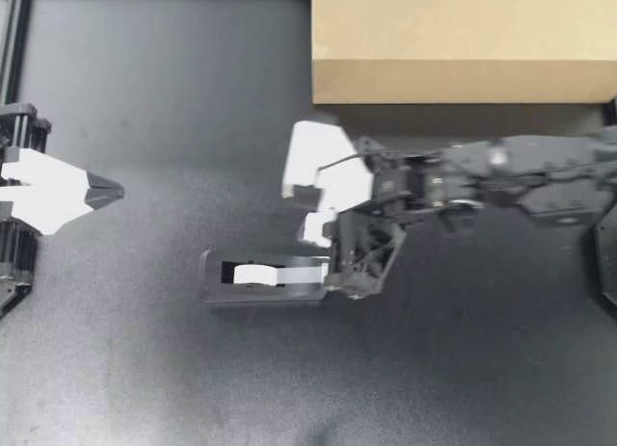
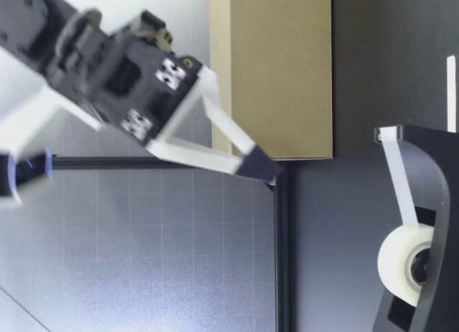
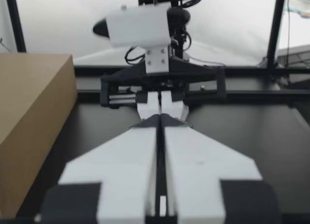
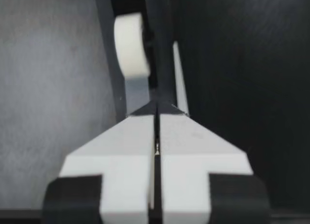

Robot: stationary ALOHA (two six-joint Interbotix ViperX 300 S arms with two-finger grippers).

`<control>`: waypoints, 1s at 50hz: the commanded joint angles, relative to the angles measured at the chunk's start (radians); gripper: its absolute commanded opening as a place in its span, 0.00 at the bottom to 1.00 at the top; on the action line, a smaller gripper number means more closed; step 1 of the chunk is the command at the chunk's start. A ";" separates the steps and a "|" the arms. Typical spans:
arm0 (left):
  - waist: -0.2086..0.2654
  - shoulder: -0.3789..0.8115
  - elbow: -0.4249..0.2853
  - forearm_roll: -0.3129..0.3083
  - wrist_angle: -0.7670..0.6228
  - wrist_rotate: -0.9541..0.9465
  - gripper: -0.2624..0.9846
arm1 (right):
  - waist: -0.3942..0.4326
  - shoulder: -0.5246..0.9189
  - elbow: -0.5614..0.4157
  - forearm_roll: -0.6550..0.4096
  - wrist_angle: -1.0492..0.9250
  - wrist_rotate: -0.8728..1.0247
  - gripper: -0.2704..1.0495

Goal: Cut a small piece of tape from the tape dispenser then place it on the cardboard box's edge.

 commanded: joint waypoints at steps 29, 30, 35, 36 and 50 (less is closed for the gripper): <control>0.000 0.018 0.023 -0.021 -0.009 -0.020 0.11 | -0.282 0.278 -0.287 0.726 0.572 -0.601 0.15; 0.002 0.018 0.023 -0.021 -0.009 -0.020 0.11 | -0.281 0.284 -0.290 0.726 0.581 -0.601 0.16; 0.002 0.020 0.023 -0.021 -0.009 -0.020 0.11 | -0.281 0.310 -0.305 0.724 0.603 -0.604 0.23; 0.002 0.021 0.023 -0.021 -0.009 -0.020 0.11 | -0.282 0.314 -0.307 0.724 0.603 -0.604 0.25; 0.002 0.029 0.026 -0.021 -0.009 -0.020 0.11 | -0.282 0.354 -0.316 0.718 0.597 -0.592 0.50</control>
